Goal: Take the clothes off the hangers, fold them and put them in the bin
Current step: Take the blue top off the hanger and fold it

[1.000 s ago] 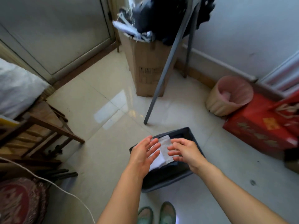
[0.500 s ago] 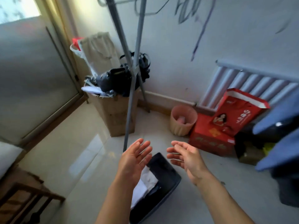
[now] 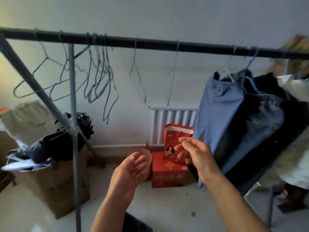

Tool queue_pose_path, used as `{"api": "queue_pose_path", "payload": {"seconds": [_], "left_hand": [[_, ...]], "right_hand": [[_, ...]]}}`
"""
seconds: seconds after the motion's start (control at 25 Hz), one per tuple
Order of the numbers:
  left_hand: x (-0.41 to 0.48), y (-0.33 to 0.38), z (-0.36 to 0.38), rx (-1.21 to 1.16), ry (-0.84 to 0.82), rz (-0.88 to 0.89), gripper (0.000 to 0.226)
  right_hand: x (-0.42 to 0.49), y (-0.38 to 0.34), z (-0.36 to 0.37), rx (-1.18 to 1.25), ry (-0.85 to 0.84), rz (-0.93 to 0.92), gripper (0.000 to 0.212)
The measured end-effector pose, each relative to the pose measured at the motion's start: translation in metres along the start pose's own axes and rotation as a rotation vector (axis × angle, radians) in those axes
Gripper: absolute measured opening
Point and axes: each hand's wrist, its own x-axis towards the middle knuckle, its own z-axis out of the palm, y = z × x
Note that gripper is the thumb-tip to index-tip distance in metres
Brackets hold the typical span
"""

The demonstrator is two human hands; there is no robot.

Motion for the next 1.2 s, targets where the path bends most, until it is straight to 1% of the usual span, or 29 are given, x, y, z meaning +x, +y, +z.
{"api": "queue_pose_path", "payload": {"seconds": [0.24, 0.36, 0.44, 0.48, 0.52, 0.6, 0.64, 0.72, 0.8, 0.84, 0.92, 0.96, 1.04, 1.12, 1.2], "left_hand": [[-0.003, -0.015, 0.056, 0.091, -0.041, 0.032, 0.018], [-0.004, -0.019, 0.078, 0.098, -0.03, 0.061, 0.02], [-0.004, -0.022, 0.093, 0.1, -0.032, 0.072, 0.021], [-0.004, -0.023, 0.1, 0.106, -0.036, 0.079, 0.021], [-0.005, -0.025, 0.106, 0.112, -0.041, 0.087, 0.021], [-0.008, -0.027, 0.118, 0.117, -0.052, 0.111, 0.021], [-0.009, -0.028, 0.123, 0.122, -0.052, 0.123, 0.021], [-0.009, -0.03, 0.13, 0.133, -0.038, 0.149, 0.021], [-0.007, -0.033, 0.133, 0.157, -0.022, 0.183, 0.022], [-0.007, -0.034, 0.134, 0.177, -0.02, 0.201, 0.022], [-0.01, -0.035, 0.14, 0.237, -0.033, 0.24, 0.021], [-0.013, -0.035, 0.146, 0.28, -0.045, 0.27, 0.021], [-0.021, -0.029, 0.163, 0.37, -0.115, 0.369, 0.02], [-0.027, -0.019, 0.185, 0.473, -0.22, 0.523, 0.019], [-0.026, -0.005, 0.202, 0.629, -0.299, 0.682, 0.022]], "right_hand": [[0.064, -0.072, -0.084, -0.195, 0.276, -0.364, 0.012], [0.105, -0.115, -0.119, -0.33, 0.449, -0.546, 0.013], [0.134, -0.137, -0.138, -0.466, 0.552, -0.592, 0.018], [0.149, -0.144, -0.145, -0.547, 0.572, -0.565, 0.02], [0.165, -0.149, -0.15, -0.624, 0.559, -0.508, 0.023], [0.195, -0.154, -0.155, -0.713, 0.463, -0.346, 0.028], [0.206, -0.153, -0.155, -0.718, 0.402, -0.278, 0.03], [0.219, -0.149, -0.151, -0.67, 0.29, -0.216, 0.022], [0.221, -0.147, -0.146, -0.576, 0.239, -0.242, 0.014], [0.217, -0.148, -0.142, -0.497, 0.236, -0.267, 0.016], [0.201, -0.155, -0.134, -0.278, 0.201, -0.291, 0.019], [0.191, -0.158, -0.13, -0.167, 0.134, -0.267, 0.018], [0.168, -0.161, -0.123, -0.032, -0.072, -0.175, 0.016], [0.147, -0.151, -0.117, -0.089, -0.238, -0.124, 0.018], [0.128, -0.135, -0.111, -0.194, -0.332, -0.135, 0.02]]}}
